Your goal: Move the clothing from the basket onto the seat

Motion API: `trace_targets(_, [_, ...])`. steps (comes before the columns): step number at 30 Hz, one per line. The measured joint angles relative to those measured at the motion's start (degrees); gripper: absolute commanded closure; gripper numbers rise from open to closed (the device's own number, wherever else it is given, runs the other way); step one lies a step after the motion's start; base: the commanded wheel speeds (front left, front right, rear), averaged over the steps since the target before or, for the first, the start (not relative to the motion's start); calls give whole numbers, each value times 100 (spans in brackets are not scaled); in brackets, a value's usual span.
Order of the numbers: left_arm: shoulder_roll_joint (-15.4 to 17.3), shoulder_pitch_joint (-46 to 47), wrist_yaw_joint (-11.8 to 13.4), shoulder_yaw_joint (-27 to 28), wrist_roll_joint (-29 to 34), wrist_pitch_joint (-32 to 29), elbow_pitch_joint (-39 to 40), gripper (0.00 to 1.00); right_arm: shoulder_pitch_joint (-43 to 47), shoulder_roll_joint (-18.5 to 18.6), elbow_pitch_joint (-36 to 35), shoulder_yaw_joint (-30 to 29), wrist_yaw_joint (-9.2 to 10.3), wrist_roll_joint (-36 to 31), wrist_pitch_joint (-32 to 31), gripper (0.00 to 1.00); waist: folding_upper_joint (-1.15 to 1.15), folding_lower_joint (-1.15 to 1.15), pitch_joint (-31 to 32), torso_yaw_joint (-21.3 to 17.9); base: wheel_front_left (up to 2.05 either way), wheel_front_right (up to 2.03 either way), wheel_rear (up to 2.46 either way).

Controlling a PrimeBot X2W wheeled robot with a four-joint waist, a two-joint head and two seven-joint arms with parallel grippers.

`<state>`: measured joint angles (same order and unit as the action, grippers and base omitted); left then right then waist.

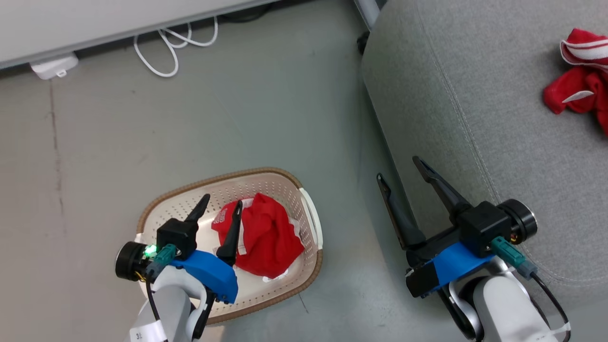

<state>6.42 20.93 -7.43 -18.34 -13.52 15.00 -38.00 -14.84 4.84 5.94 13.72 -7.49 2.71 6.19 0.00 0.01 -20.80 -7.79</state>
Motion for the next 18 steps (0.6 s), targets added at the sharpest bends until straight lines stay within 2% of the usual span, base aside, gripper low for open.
trace_targets(5, [125, 340, 0, -248, -44, 0, -252, 0, -180, -8, -77, 83, 0, 15, 71, 0, 0, 0, -500, -226, 0, 0, 0])
trace_targets(18, [693, 1215, 0, -970, -254, 0, -1144, 0, -582, -154, 104, 237, 0, 183, 542, 0, 0, 0, -1671, -879, 0, 0, 0])
